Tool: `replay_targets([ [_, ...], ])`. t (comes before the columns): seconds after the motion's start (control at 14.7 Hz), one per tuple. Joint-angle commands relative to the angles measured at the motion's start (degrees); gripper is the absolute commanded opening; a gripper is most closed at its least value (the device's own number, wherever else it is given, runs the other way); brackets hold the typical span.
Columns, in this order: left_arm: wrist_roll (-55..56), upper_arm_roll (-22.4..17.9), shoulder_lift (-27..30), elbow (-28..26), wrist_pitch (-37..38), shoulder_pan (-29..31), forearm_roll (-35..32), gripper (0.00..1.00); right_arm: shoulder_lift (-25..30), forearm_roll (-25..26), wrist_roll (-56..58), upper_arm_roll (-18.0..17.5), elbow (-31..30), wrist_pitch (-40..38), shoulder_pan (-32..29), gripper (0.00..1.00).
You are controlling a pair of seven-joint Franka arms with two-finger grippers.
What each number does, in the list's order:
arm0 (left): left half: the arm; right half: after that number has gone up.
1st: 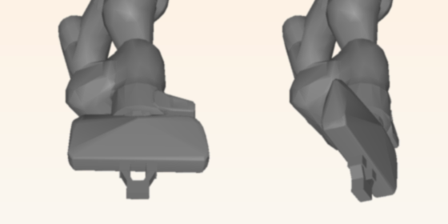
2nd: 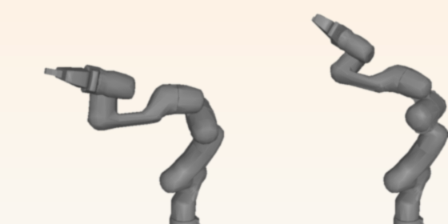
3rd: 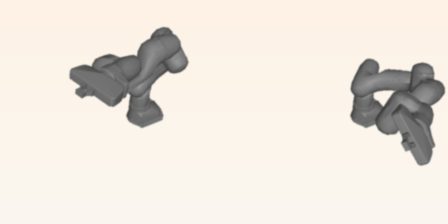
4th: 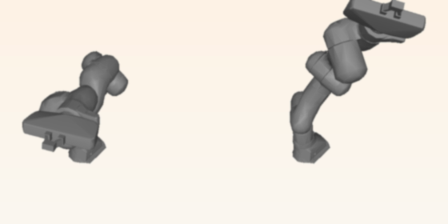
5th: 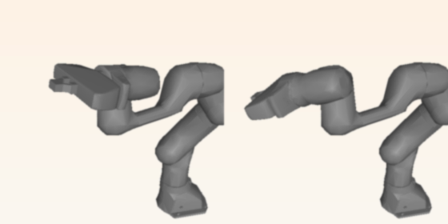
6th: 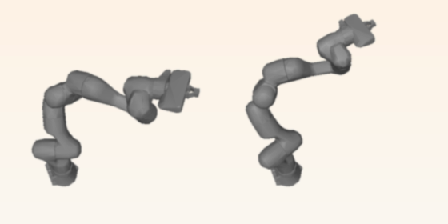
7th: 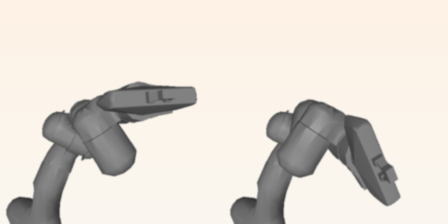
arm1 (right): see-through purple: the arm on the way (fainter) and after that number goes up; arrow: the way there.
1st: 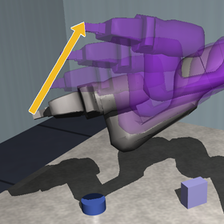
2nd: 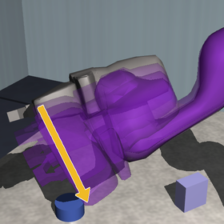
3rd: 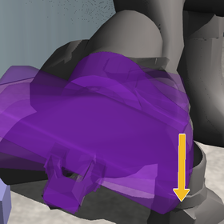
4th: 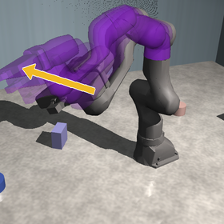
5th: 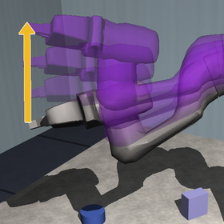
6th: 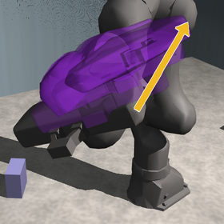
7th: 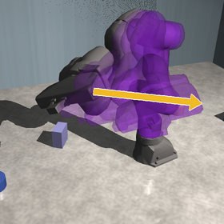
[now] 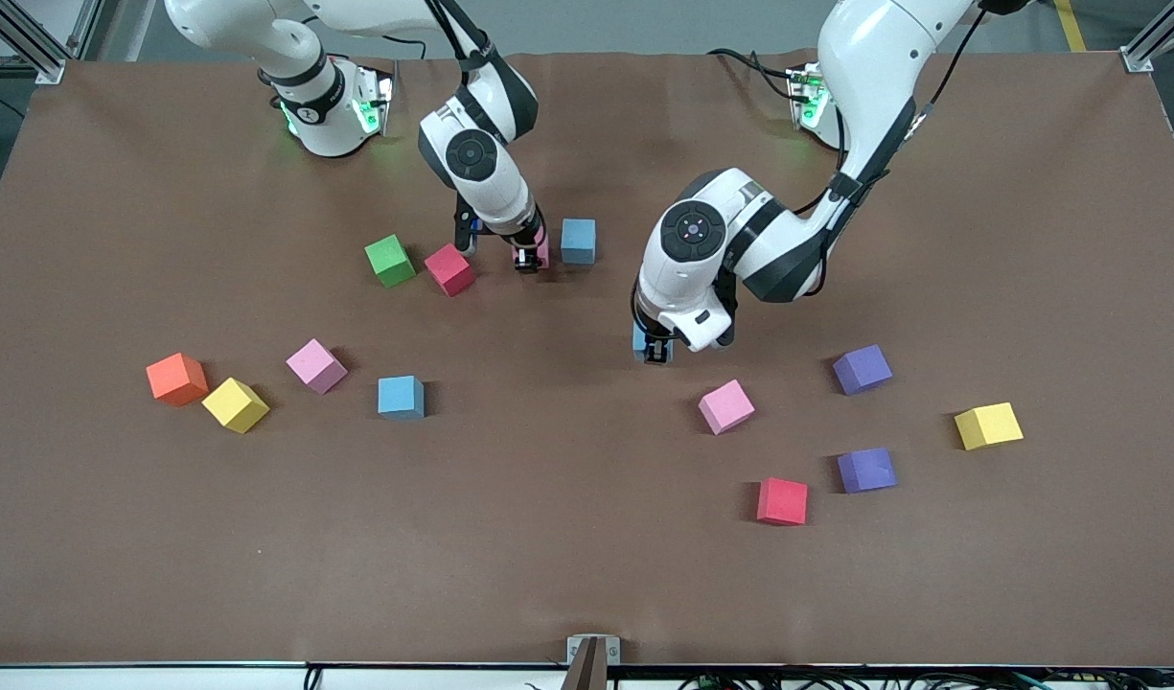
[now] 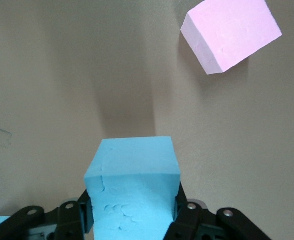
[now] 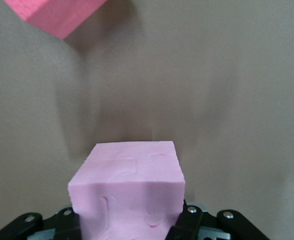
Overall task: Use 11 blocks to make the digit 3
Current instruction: 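Carry the pink and blue cubes toward the placed blue cube with both grippers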
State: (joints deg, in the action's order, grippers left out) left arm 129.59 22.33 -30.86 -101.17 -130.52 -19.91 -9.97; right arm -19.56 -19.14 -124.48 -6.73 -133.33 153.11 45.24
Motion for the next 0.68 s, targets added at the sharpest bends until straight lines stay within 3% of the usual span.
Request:
replay_targets([
  [0.0, 0.7, 0.0, 1.4, -1.6, -0.4, 0.1, 0.4, 0.32, 0.1, -1.7, -0.6, 0.1, -0.4, 1.1, 1.1, 0.01],
  [0.61, 9.3, 3.2, 1.8, -7.0, -3.1, -0.4, 0.6, 0.32, -0.1, -1.8, -1.4, 0.1, 0.0, 1.1, 2.0, 0.01],
])
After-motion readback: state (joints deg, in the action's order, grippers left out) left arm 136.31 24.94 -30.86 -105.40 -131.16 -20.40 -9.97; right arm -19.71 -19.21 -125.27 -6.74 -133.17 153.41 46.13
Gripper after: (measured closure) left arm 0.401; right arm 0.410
